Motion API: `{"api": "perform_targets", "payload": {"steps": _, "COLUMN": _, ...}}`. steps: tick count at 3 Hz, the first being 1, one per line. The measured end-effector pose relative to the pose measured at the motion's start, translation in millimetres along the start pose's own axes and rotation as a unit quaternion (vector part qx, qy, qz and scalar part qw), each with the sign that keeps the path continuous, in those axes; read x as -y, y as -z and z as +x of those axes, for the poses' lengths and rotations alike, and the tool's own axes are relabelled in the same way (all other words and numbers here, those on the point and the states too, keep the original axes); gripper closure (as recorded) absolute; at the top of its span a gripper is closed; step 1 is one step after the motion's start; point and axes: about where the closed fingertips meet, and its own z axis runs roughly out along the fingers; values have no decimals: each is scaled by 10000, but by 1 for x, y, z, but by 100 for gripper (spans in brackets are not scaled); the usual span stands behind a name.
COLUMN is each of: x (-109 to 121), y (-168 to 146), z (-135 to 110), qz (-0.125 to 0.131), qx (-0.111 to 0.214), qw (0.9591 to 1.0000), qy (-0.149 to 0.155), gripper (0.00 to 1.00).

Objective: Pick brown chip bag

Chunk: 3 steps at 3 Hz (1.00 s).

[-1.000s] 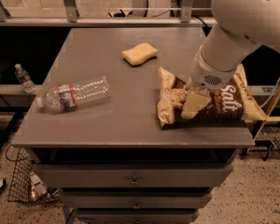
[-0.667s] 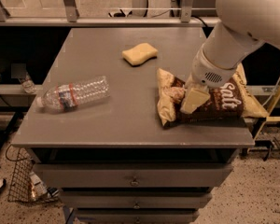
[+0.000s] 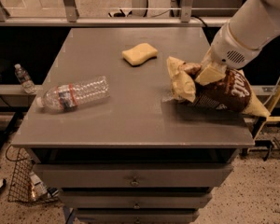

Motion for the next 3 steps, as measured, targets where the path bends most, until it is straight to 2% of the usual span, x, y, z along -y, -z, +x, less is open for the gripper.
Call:
{"api": "perform_targets", "payload": {"steps": 1, "x": 19, "y": 30, "z": -6, "qz": 403, "qx": 202, "qw": 9990, "qy": 60, "gripper": 100}}
{"api": "perform_targets", "payload": {"steps": 2, "x": 27, "y": 47, "z": -12, "qz": 708, "qx": 319, "qw": 9968, "qy": 170, "gripper": 100}}
{"api": "perform_targets", "payload": {"steps": 3, "x": 30, "y": 56, "z": -17, "qz": 865, "qx": 363, "qw": 9951, "qy": 299, "gripper": 100}}
